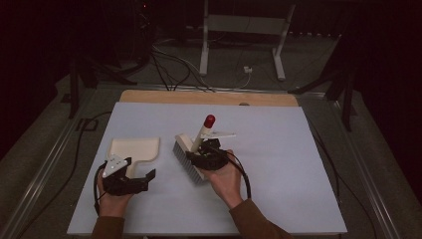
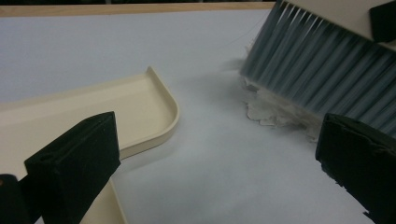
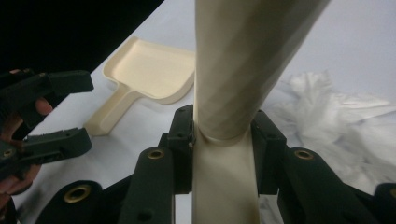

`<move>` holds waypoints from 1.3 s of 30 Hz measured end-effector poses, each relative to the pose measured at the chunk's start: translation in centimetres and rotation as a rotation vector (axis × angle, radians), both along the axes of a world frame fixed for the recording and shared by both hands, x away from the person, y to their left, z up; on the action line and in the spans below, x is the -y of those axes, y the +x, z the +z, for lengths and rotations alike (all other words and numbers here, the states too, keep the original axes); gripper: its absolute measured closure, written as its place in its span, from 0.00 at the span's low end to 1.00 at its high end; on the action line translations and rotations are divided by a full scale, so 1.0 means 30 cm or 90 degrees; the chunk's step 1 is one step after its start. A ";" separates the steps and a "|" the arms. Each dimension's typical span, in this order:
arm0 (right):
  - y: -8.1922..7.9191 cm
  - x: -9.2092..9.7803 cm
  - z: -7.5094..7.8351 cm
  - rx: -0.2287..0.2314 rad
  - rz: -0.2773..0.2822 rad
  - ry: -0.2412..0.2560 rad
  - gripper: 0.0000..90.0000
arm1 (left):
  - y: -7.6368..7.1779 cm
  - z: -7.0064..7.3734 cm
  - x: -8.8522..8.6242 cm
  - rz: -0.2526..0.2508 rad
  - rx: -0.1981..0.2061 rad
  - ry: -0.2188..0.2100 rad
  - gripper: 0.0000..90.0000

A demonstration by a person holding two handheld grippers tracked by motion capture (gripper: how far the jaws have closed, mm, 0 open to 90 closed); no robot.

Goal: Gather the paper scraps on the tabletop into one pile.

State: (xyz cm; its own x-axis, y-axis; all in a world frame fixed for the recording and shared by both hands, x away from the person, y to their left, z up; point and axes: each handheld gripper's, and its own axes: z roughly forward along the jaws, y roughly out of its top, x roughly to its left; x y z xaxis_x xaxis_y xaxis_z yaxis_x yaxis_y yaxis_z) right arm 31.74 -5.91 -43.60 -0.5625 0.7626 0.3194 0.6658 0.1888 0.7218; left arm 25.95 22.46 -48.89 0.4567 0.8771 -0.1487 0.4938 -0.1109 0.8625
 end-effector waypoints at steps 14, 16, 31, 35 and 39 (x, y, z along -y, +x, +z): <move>0.050 -0.056 -0.100 -0.090 -0.020 0.033 0.75 | -0.001 -0.001 0.002 -0.004 -0.001 0.004 0.01; 0.059 -0.054 -0.111 -0.099 -0.026 0.027 0.75 | -0.001 -0.002 0.003 -0.004 -0.001 0.003 0.01; 0.084 0.052 -0.115 -0.106 -0.084 0.018 0.75 | -0.001 -0.002 0.005 -0.004 -0.001 0.006 0.01; 0.092 0.092 -0.111 -0.103 -0.101 0.014 0.75 | 0.000 -0.003 0.005 -0.005 -0.002 0.006 0.01; 0.098 0.127 -0.106 -0.101 -0.117 0.012 0.75 | 0.000 -0.003 0.007 -0.005 -0.002 0.008 0.01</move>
State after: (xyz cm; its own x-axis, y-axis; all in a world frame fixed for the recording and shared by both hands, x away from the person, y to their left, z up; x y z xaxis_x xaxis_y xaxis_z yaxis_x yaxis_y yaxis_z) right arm 34.67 -9.71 -46.77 -0.3565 0.8405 0.4080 0.7931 0.0414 0.6077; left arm 25.94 22.24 -48.99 0.4632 0.8752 -0.1395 0.4951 -0.1250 0.8598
